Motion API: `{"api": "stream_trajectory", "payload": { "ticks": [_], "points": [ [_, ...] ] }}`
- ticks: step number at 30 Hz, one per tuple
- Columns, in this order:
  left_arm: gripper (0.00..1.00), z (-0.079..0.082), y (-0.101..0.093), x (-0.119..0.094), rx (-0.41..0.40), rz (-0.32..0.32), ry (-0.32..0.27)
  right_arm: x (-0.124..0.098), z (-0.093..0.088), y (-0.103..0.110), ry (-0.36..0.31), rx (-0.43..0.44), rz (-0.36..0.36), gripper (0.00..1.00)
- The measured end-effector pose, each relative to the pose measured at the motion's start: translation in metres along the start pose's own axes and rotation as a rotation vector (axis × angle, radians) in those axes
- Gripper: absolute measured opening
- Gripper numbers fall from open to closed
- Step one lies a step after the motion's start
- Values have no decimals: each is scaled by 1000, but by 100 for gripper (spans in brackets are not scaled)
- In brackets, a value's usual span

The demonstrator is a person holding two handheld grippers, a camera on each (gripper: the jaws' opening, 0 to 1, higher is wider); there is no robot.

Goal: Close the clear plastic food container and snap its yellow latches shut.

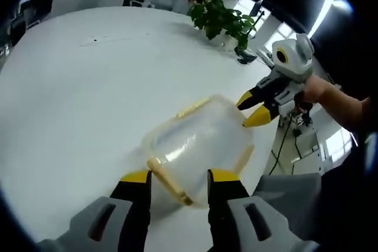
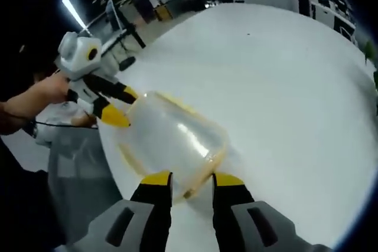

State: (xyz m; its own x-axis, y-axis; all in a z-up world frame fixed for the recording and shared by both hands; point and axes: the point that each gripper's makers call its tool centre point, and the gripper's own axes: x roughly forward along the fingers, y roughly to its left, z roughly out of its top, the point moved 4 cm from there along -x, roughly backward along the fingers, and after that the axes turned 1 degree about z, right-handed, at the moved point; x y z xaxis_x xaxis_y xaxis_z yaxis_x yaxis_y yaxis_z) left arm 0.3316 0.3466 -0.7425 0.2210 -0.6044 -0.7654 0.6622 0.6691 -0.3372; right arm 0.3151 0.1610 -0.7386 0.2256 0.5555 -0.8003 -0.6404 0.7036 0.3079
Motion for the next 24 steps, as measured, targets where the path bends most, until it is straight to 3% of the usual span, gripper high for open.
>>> {"api": "stream_trajectory", "payload": {
  "ticks": [8,9,15,18,24],
  "points": [
    [37,10,3,-4,219,102,-8,1,3,1,-3,-42,-22,26],
    [37,12,0,-6,259,98,-7,1,4,1,-5,-66,-28,26],
    [38,23,-17,-8,325,47,-40,-2,8,3,32,-287,-41,22],
    [38,26,-22,-9,388,32,-39,-4,8,7,45,-352,-13,19],
    [36,24,-32,-8,457,15,-30,-2,20,15,12,-475,27,20]
  ]
}}
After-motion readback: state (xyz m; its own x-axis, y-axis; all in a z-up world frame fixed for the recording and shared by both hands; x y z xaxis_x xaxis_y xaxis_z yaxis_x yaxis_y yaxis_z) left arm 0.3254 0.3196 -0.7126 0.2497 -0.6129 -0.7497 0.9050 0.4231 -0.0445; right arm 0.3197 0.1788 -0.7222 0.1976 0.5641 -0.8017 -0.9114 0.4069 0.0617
